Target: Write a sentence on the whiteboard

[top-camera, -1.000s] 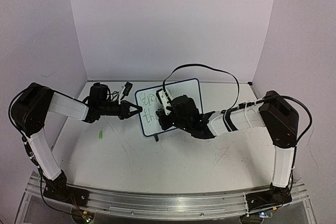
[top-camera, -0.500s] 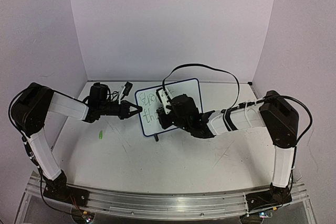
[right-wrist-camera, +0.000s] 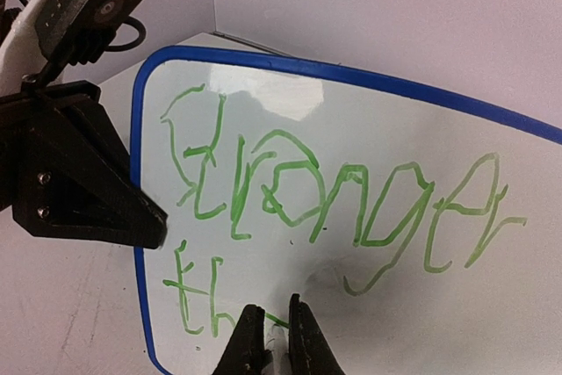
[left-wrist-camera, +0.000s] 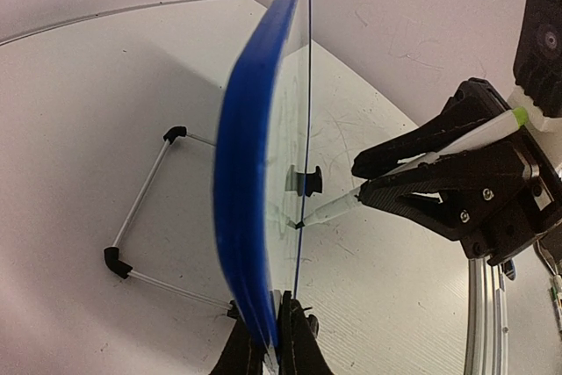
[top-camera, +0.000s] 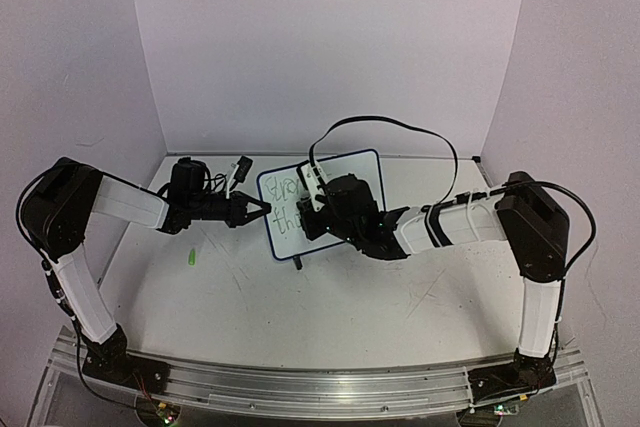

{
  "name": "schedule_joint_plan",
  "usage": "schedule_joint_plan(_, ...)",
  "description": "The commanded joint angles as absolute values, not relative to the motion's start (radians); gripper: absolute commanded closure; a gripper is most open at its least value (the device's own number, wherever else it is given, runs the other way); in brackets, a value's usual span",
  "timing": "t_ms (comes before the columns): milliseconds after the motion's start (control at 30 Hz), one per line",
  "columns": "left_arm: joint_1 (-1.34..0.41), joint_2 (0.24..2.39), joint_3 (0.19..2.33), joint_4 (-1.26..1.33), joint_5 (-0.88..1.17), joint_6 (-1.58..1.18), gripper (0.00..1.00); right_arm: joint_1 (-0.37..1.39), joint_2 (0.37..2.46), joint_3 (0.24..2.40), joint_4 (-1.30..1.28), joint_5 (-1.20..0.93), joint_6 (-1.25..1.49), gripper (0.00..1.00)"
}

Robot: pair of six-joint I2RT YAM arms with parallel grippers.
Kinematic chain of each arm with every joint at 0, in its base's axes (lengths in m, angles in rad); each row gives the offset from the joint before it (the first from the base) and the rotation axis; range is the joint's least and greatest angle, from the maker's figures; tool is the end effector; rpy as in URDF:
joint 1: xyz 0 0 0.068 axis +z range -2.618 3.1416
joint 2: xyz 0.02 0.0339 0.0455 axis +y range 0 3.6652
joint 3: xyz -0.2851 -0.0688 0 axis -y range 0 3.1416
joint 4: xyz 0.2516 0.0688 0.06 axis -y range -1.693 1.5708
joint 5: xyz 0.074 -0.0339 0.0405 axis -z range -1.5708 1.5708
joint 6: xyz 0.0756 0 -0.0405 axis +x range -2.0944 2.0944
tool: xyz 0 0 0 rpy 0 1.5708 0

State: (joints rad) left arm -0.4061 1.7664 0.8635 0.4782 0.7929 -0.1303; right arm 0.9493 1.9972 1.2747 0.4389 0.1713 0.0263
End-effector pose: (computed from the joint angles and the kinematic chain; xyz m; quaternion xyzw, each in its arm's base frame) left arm 0.3408 -0.2052 0.1804 0.3139 0.7389 -0.4454 0.3963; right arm 0.3068 0.4062 0.2102 -0.3089 0.7365 0.2198 0.5602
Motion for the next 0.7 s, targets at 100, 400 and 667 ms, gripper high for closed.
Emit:
schedule_joint_plan(100,-0.398,1.776,0.875,0.433,0.675,-0.029,1.00,0.929,1.982,1.250,0.458,0.190,0.058,1.00)
schedule_joint_plan(400,-0.398,1.781,0.879,0.433,0.677,-0.031,1.00,0.929,1.953,1.184,0.452,0.214,0.066,1.00)
schedule_joint_plan(667,-0.397,1.782,0.881,0.430,0.676,-0.032,1.00,0.928,1.836,1.170,0.509,0.116,0.072,1.00)
